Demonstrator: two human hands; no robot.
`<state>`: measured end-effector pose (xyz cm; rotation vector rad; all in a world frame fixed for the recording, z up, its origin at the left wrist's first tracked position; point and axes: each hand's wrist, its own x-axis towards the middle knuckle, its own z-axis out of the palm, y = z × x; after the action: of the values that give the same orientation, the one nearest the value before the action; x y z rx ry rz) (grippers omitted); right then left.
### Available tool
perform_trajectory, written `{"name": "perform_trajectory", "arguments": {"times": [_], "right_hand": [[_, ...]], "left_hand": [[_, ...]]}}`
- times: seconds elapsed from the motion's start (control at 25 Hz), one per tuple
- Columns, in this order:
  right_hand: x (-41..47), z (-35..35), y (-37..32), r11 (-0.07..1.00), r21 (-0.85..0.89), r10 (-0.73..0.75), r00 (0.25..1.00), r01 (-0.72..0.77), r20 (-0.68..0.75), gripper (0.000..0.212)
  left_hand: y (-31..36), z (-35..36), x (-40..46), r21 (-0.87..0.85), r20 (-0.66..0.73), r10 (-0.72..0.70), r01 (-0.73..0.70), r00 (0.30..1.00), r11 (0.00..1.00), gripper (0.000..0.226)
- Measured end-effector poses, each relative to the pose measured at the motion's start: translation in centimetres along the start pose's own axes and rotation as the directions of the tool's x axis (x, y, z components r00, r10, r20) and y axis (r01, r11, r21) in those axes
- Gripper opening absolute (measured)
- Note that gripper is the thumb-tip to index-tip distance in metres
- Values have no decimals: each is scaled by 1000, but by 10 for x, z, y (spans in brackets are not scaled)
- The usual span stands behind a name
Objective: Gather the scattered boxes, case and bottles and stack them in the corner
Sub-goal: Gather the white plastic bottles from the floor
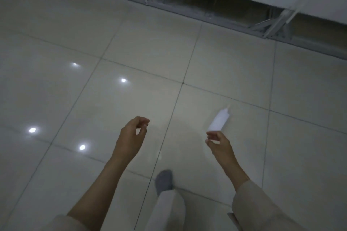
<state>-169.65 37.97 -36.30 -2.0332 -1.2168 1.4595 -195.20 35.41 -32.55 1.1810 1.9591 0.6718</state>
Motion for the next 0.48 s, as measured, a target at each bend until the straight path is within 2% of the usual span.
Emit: {"name": "perform_trajectory", "arguments": {"times": [0.2,0.48], "right_hand": [[113,-6,58,987,11,162,973,-162,-165,37],[271,40,162,936,-48,330,915,-350,-231,66]], "left_hand": [[-4,78,92,47,57,82,-85,995,995,18],[-94,201,170,44,85,43,-47,995,998,19]]}}
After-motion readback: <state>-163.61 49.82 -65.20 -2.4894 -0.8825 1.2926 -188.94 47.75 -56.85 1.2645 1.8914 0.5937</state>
